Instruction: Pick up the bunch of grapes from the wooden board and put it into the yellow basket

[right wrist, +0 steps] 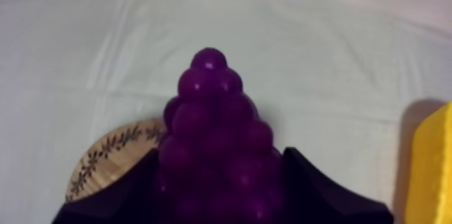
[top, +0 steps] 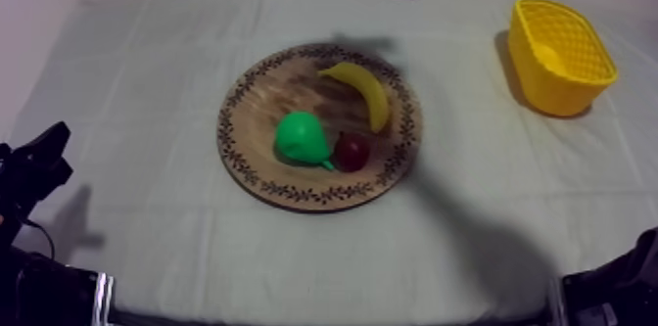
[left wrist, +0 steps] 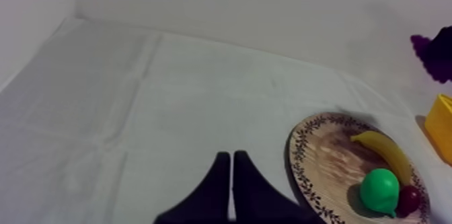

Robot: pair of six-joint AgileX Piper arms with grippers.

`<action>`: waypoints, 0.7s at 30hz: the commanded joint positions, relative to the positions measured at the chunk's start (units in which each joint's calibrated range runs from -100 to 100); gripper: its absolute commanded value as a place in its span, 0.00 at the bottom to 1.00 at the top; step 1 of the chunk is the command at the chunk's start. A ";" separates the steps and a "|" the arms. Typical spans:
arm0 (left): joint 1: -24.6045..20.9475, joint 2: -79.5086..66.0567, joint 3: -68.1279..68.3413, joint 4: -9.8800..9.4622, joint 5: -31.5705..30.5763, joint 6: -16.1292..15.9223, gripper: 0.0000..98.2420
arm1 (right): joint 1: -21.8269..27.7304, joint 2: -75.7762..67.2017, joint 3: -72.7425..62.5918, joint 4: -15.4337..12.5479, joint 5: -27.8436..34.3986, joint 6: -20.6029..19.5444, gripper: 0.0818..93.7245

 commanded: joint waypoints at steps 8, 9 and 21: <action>-0.03 0.00 -0.03 0.02 0.01 -0.01 0.00 | 8.83 -11.36 9.15 3.97 -7.41 2.30 0.25; -0.03 0.00 -0.03 0.02 0.01 -0.01 0.00 | 9.91 -11.97 9.67 4.19 -8.26 2.57 0.25; -0.03 0.00 -0.03 0.02 0.01 -0.01 0.00 | 21.96 -15.34 17.28 7.91 -21.81 3.39 0.24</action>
